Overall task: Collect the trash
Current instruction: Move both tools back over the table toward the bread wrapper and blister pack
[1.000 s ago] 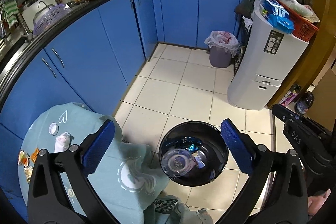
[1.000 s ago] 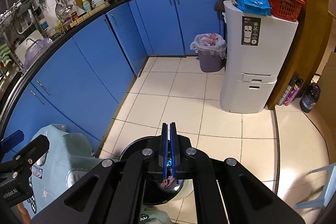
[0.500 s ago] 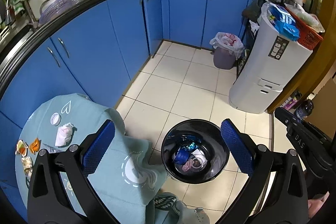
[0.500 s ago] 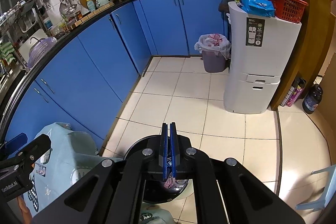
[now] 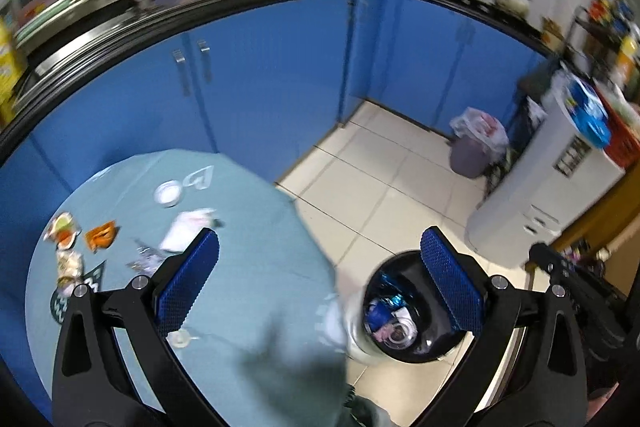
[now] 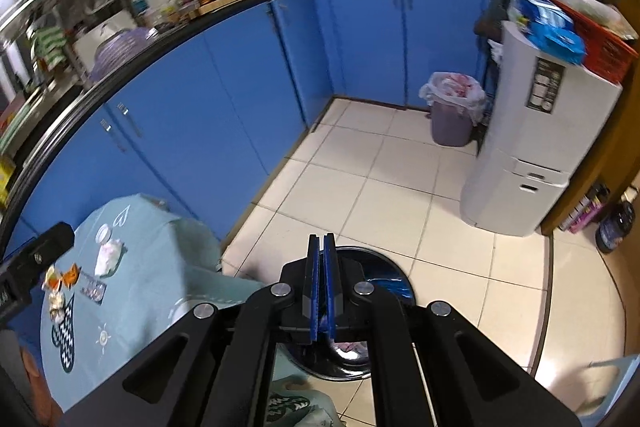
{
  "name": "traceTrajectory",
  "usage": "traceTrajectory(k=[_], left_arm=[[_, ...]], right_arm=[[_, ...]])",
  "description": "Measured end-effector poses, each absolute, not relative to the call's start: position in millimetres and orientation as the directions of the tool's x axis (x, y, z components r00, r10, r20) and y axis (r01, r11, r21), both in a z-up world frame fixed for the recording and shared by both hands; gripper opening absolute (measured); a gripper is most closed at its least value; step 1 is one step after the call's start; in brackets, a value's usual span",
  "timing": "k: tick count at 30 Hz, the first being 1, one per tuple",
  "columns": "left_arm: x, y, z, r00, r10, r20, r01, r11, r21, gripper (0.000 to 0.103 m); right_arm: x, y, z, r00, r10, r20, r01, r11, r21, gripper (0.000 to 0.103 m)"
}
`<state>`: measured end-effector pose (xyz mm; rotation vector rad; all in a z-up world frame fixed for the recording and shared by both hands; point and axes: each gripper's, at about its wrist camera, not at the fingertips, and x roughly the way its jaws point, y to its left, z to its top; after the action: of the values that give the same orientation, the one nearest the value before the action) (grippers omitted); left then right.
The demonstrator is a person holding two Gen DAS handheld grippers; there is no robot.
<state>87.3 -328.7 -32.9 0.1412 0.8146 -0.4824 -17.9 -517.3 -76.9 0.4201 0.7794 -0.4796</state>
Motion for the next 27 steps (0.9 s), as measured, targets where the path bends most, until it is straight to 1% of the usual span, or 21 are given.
traceTrajectory(k=[5, 9, 11, 13, 17, 24, 27], left_arm=[[103, -272, -40, 0.659, -0.306, -0.687, 0.357, 0.931, -0.072, 0.1], [109, -234, -47, 0.709, -0.207, -0.674, 0.274, 0.962, -0.007, 0.1], [112, -212, -53, 0.721, -0.156, -0.676, 0.236, 0.971, 0.028, 0.1], [115, -191, -56, 0.727, -0.121, -0.676, 0.201, 0.979, 0.041, 0.1], [118, -156, -60, 0.745, -0.069, -0.664, 0.145, 0.988, 0.059, 0.1], [120, -115, -62, 0.766, -0.018, -0.643, 0.083, 0.994, 0.07, 0.1], [125, -98, -67, 0.759, -0.009, -0.651, 0.06, 0.997, 0.056, 0.1]], right_arm=[[8, -477, -82, 0.611, -0.218, -0.761, 0.478, 0.868, 0.136, 0.004], [27, -445, -83, 0.623, -0.178, -0.762, 0.418, 0.899, 0.133, 0.004], [35, -425, -81, 0.652, -0.168, -0.74, 0.378, 0.918, 0.125, 0.004], [37, -399, -73, 0.708, -0.197, -0.678, 0.347, 0.934, 0.09, 0.004], [58, -364, -75, 0.694, -0.127, -0.708, 0.258, 0.963, 0.079, 0.001], [75, -322, -76, 0.693, -0.143, -0.706, 0.209, 0.978, 0.007, 0.001], [79, -311, -76, 0.699, -0.13, -0.704, 0.188, 0.982, 0.006, 0.002]])
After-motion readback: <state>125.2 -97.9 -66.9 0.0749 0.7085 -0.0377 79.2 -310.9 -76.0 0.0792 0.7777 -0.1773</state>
